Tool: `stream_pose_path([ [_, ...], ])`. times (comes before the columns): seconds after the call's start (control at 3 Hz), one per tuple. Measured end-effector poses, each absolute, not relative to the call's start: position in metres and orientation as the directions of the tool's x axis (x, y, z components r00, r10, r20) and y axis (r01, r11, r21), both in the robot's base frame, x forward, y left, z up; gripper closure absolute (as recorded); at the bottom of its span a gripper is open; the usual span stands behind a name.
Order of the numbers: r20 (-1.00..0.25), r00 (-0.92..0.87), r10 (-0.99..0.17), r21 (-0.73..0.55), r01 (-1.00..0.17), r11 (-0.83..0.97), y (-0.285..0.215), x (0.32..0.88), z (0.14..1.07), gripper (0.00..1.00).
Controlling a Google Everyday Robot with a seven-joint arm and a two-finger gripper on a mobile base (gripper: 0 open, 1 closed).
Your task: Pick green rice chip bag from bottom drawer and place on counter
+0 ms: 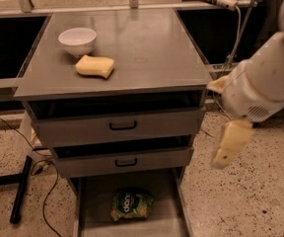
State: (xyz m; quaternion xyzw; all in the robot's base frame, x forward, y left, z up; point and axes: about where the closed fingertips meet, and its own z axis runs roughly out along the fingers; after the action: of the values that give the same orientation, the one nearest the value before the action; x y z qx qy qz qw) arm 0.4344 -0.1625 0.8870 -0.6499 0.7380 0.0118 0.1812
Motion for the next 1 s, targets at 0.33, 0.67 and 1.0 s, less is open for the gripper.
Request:
stream_pose_path([
  [0.33, -0.335, -0.075, -0.939, -0.200, -0.969, 0.148, -0.146, 0.439, 0.818, 0.00],
  [0.67, -0.382, -0.068, -0.922, -0.204, -0.967, 0.156, -0.144, 0.453, 0.754, 0.00],
  [1.0, -0.422, -0.124, -0.898, -0.140, -0.970, 0.200, -0.147, 0.470, 0.690, 0.00],
])
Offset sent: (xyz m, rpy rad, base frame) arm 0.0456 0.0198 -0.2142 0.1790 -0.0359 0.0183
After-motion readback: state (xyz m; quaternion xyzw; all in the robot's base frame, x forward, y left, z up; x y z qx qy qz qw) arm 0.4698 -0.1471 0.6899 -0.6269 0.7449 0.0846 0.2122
